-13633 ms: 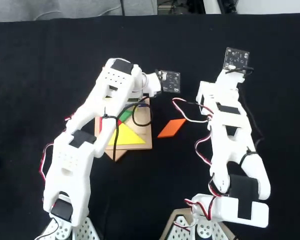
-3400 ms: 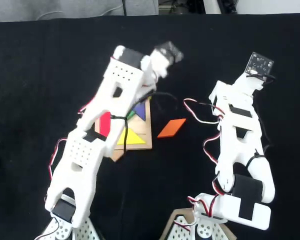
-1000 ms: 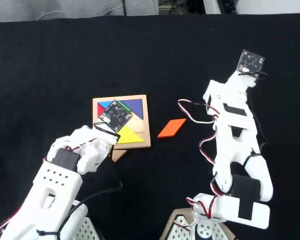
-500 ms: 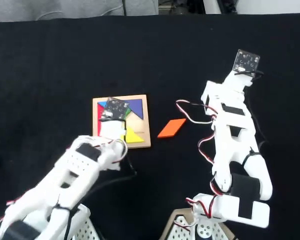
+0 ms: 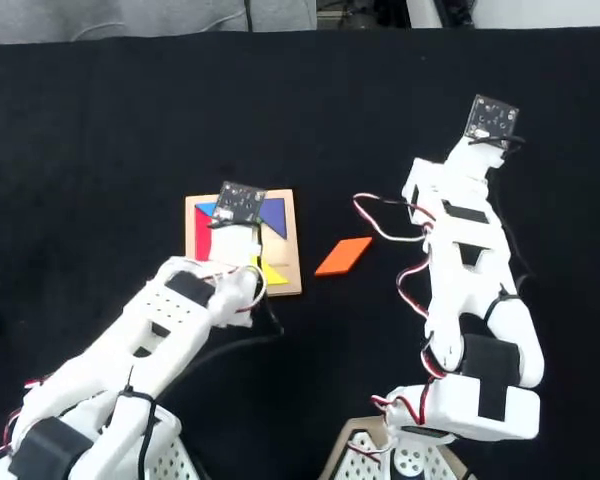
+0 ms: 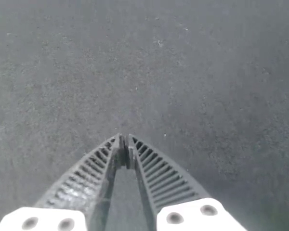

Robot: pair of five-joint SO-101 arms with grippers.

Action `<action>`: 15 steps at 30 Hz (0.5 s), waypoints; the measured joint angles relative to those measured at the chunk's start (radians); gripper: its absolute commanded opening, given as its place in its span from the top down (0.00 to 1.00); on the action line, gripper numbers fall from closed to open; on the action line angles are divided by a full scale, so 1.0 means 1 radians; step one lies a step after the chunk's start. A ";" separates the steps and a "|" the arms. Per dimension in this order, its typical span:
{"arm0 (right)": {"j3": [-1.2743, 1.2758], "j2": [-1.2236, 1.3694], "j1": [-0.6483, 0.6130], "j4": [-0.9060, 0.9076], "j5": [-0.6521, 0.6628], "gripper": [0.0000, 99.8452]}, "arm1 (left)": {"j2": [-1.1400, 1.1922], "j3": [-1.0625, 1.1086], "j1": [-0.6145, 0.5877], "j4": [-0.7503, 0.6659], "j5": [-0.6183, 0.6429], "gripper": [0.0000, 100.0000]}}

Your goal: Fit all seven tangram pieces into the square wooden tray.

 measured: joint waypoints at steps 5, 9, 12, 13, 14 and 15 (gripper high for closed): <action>0.000 0.000 0.000 0.000 0.000 0.99 | 0.005 -0.006 -0.009 0.002 -0.038 0.97; 0.000 0.000 0.000 0.000 0.000 0.99 | 0.005 -0.006 -0.012 0.002 -0.044 0.97; 0.000 0.000 0.000 0.000 0.000 0.99 | 0.005 -0.006 -0.014 0.002 -0.049 0.97; 0.000 0.000 0.000 0.000 0.000 0.99 | 0.005 -0.006 -0.014 0.002 -0.049 0.97; 0.000 0.000 0.000 0.000 0.000 0.99 | 0.005 -0.006 -0.014 0.002 -0.049 0.97; 0.000 0.000 0.000 0.000 0.000 0.99 | 0.005 -0.006 -0.014 0.002 -0.049 0.97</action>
